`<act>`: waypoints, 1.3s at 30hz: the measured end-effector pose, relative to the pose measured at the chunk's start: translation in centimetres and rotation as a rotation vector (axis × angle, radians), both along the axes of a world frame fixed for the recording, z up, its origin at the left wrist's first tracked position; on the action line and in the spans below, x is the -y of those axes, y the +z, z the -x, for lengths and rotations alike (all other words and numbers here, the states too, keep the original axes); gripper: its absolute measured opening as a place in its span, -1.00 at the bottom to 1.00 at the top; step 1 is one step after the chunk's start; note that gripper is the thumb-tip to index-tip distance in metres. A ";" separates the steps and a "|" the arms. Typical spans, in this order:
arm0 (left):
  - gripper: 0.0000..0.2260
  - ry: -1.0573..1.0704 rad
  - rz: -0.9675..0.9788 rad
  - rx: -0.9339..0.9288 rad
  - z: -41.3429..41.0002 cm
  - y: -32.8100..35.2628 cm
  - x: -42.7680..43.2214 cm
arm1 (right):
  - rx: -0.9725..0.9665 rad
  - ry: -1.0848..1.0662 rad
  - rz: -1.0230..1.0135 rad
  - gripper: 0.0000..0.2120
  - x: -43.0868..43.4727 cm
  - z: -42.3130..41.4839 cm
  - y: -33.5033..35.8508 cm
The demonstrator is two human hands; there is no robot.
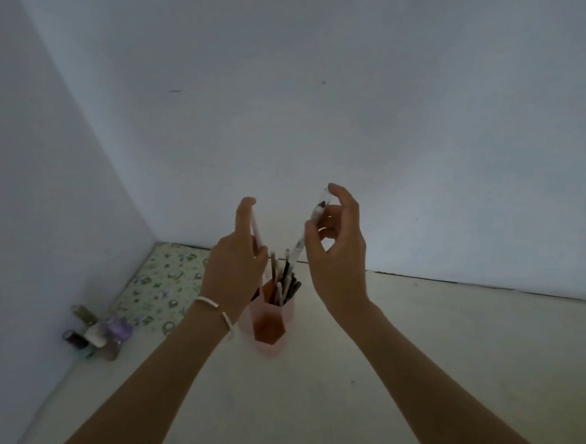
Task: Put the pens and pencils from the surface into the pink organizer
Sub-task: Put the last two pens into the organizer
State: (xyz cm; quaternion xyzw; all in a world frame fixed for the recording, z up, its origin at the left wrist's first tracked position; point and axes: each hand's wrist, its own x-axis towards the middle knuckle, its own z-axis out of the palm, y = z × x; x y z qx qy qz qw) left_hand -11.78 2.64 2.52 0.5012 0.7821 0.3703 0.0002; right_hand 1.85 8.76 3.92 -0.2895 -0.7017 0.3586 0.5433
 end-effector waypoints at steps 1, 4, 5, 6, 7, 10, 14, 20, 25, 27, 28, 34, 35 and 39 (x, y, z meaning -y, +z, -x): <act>-0.43 -0.006 0.036 -0.013 0.0 -0.9 0.1 | -0.008 0.002 0.009 -0.56 0.3 0.2 -0.4; -0.59 -0.007 0.135 -0.088 -0.2 -2.9 -0.1 | -0.009 -0.006 0.001 -0.57 0.7 -0.1 -1.7; -0.67 0.011 0.180 -0.148 -0.3 -3.1 -0.2 | -0.006 -0.019 -0.006 -0.56 0.6 -0.4 -1.9; -0.74 0.033 0.222 -0.234 -0.4 -3.3 -0.2 | -0.008 -0.035 -0.006 -0.56 0.5 -0.7 -2.1; -0.78 0.061 0.241 -0.328 -0.4 -3.3 -0.3 | -0.015 -0.052 0.001 -0.55 0.2 -0.9 -2.1; -0.72 0.104 0.125 -0.387 0.0 -2.4 0.0 | -0.031 -0.067 0.027 -0.56 -0.3 -0.8 -2.0; -0.68 0.157 0.027 -0.213 2.1 0.0 0.7 | 0.043 -0.012 0.044 -0.59 0.0 1.0 -2.6; -0.71 0.137 0.027 0.009 3.4 1.1 2.1 | 0.481 0.006 -0.218 -0.75 0.7 2.2 -6.3; -0.63 0.087 0.171 0.193 4.0 -0.1 2.6 | 0.582 -0.047 -0.360 -0.70 0.9 1.2 -7.9; -0.42 -0.026 0.339 0.314 4.6 -0.6 3.1 | 0.379 -0.125 -0.237 -0.59 0.7 0.2 -8.1; -0.26 -0.098 0.444 0.347 4.8 -0.8 3.4 | 0.281 -0.150 -0.131 -0.49 0.9 -0.4 -8.5; -0.25 -0.200 0.527 0.218 3.3 -4.1 3.6 | 0.716 0.094 0.349 -0.16 6.8 0.1 -13.8; -0.37 -0.164 0.466 0.211 3.2 -4.6 3.3 | 0.696 0.086 0.381 -0.30 6.8 0.5 -14.4; -0.52 -0.114 0.362 0.184 3.9 -5.1 0.5 | 0.621 0.067 0.528 -0.49 4.3 1.6 -15.3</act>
